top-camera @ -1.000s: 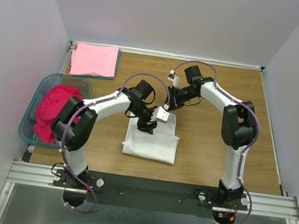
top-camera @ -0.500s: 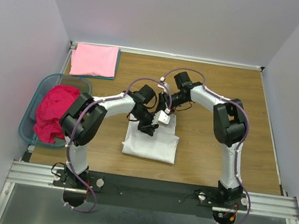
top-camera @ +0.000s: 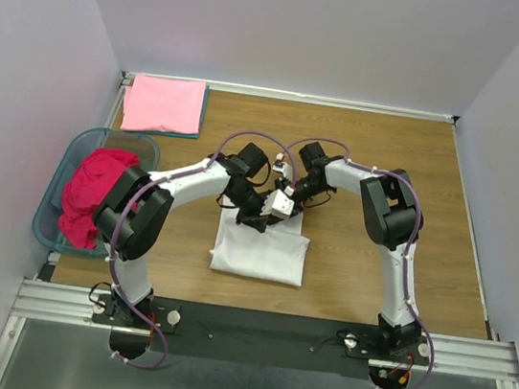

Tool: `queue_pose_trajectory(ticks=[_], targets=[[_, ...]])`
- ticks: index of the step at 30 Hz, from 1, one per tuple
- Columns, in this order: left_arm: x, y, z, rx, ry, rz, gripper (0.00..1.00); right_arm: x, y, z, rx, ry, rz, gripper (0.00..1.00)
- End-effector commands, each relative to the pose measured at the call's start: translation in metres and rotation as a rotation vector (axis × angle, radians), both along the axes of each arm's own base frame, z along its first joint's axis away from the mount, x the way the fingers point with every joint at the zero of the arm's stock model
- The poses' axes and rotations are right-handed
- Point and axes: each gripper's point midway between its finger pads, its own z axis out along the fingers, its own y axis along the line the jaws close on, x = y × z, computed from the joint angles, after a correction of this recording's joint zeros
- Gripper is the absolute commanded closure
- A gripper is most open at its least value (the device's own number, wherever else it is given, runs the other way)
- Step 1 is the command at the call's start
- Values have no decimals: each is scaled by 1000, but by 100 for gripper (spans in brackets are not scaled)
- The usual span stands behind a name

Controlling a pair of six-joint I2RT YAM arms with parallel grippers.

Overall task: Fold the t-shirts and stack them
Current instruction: Fold the tshirt

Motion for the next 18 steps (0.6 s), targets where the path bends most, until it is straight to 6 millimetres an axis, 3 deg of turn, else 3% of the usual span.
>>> queue_pose_trajectory(ticks=[1,11,18], targets=[[9,-3,28,-34,-78,-10,100,-8,-4,-18,-10,11,20,76],[61,8,38,-26,-153,55,100,-20,-12,-28,-26,12,38,77],[59,11,27,-20,-149,41,100,-4,-10,-15,-42,-65,25,76]])
